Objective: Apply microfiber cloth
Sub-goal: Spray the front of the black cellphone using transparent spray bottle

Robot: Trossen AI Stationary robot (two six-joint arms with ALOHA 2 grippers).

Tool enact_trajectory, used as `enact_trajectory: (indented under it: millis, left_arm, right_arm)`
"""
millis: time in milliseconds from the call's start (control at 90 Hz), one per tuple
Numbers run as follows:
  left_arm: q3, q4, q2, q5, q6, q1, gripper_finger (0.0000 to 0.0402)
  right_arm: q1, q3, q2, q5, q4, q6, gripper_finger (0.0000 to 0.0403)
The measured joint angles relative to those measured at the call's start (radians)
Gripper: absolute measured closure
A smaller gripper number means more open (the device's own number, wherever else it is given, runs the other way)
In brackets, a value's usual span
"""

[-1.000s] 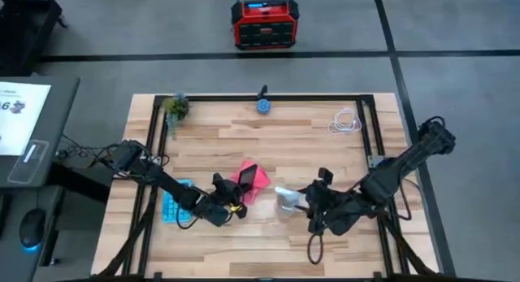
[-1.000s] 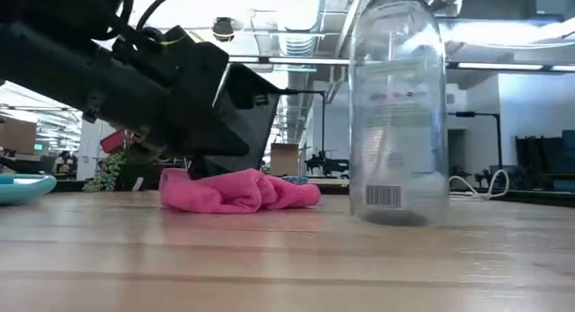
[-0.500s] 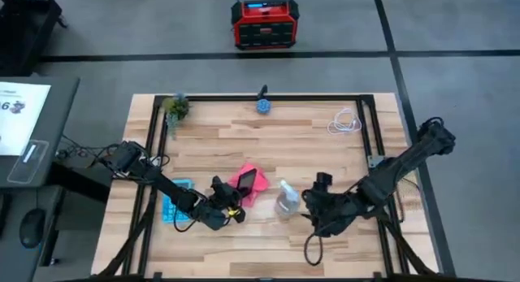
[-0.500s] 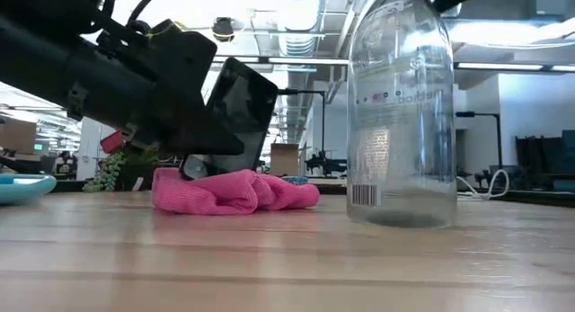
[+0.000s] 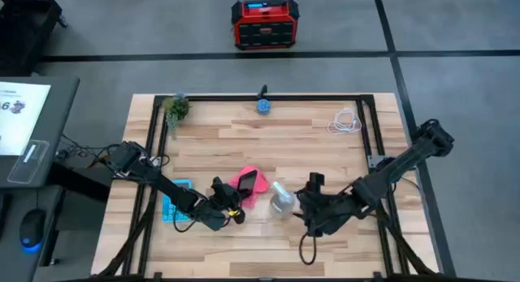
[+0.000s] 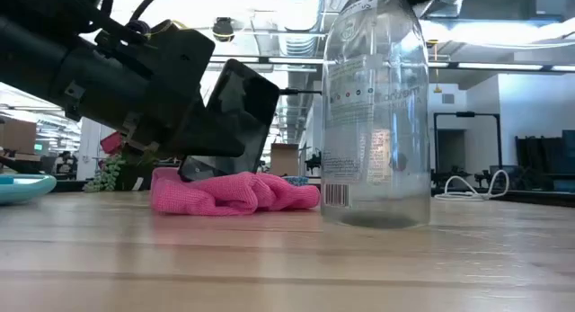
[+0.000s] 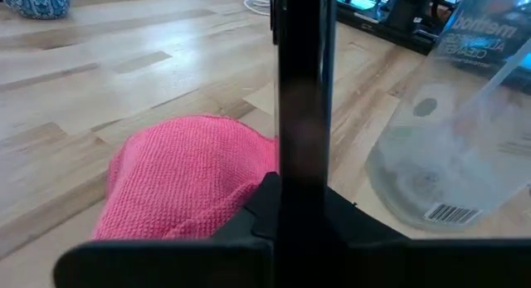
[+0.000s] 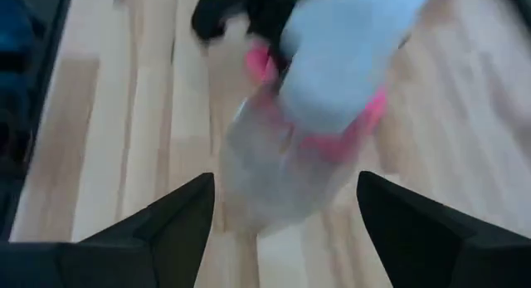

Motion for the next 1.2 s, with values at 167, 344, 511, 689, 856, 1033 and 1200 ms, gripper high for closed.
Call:
enact_trajectory:
  millis: [167, 344, 511, 689, 856, 1033, 1200]
  left_arm:
    - [0.000, 0.000, 0.000, 0.000, 0.001, 0.000, 0.0393]
    - [0.000, 0.000, 0.000, 0.007, 0.001, -0.001, 0.0393]
    - [0.000, 0.000, 0.000, 0.007, 0.001, -0.001, 0.0393]
    - [0.000, 0.001, 0.000, 0.008, 0.001, -0.002, 0.0393]
    - [0.000, 0.001, 0.000, 0.012, 0.001, -0.002, 0.0393]
    - [0.000, 0.000, 0.000, 0.013, 0.001, -0.002, 0.0393]
    - [0.000, 0.000, 0.000, 0.012, 0.001, -0.002, 0.0393]
  right_arm:
    - [-0.006, 0.001, 0.014, 0.025, 0.122, -0.018, 0.0121]
    - [-0.010, 0.001, 0.081, 0.093, 0.142, -0.033, 0.0124]
    - [-0.010, 0.001, 0.118, 0.145, 0.201, -0.029, 0.0163]
    - [-0.023, 0.002, 0.141, 0.183, 0.231, -0.003, 0.0237]
    - [-0.003, 0.010, 0.141, 0.207, 0.228, -0.007, 0.0285]
    - [0.041, 0.046, 0.143, 0.205, 0.214, 0.032, 0.0285]
    - [0.095, 0.063, 0.142, 0.169, 0.158, 0.172, 0.0285]
